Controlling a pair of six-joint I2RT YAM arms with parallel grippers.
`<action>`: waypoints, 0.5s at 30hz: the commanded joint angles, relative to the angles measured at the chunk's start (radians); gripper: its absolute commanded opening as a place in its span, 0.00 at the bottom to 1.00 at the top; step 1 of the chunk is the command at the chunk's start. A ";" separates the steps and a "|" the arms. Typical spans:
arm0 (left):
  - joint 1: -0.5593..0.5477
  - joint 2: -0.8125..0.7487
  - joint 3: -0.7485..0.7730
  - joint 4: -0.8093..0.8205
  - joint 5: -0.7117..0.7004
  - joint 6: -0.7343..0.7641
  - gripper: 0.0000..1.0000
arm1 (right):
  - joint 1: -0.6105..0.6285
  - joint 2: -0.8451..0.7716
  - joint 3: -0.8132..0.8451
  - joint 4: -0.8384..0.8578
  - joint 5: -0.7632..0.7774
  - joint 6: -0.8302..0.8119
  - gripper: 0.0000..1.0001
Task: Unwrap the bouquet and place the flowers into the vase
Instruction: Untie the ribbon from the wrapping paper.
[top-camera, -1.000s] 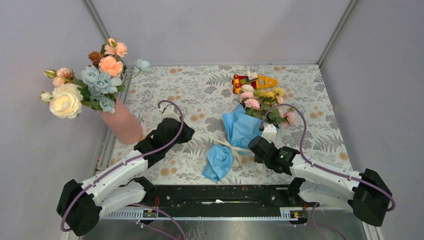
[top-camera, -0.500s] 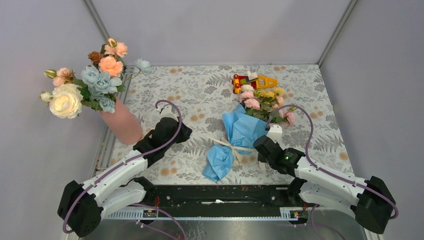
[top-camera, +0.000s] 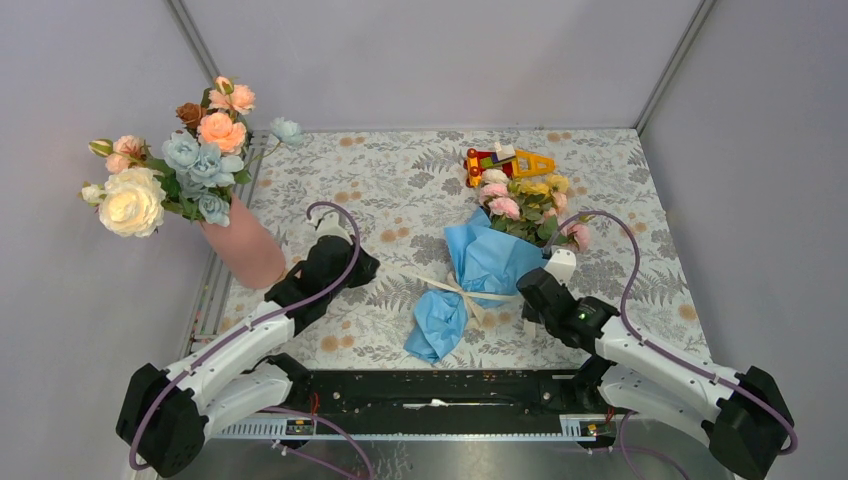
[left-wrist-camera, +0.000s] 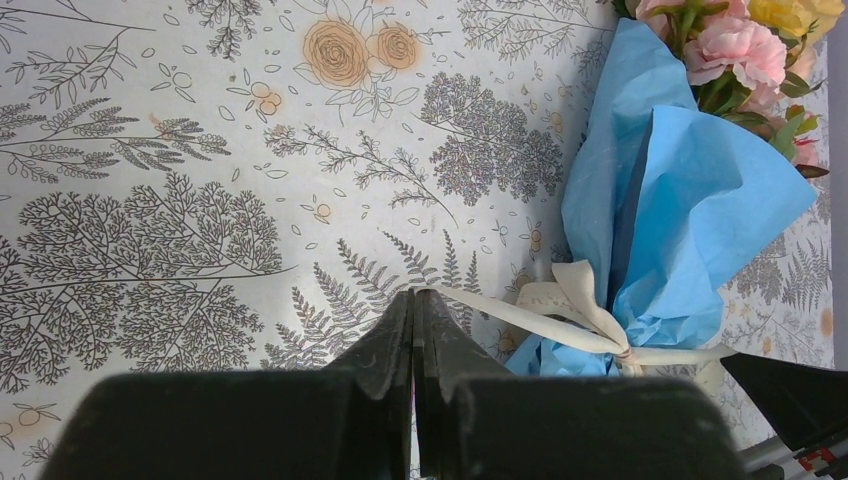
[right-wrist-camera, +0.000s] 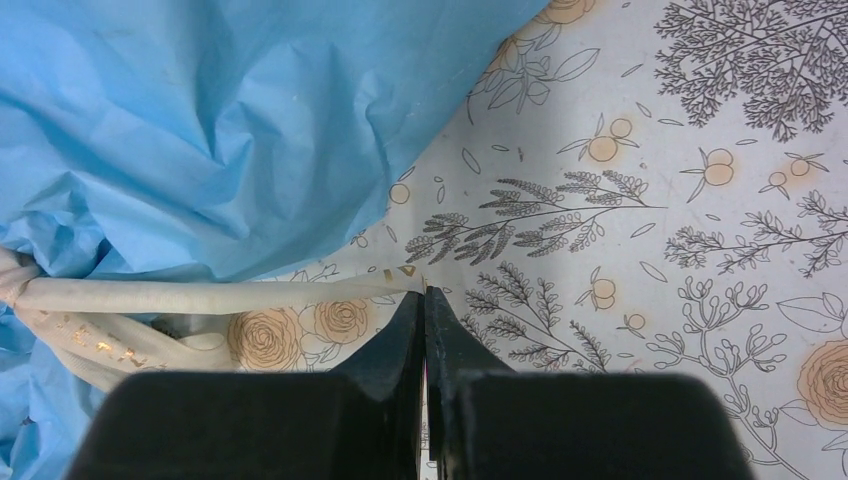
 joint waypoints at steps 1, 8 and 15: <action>0.018 -0.029 -0.006 0.037 -0.001 0.017 0.00 | -0.034 -0.035 -0.016 -0.026 0.004 0.007 0.00; 0.034 -0.043 -0.011 0.032 0.000 0.023 0.00 | -0.082 -0.082 -0.037 -0.027 -0.015 0.002 0.00; 0.051 -0.060 -0.017 0.023 -0.001 0.030 0.00 | -0.120 -0.096 -0.041 -0.027 -0.028 -0.007 0.00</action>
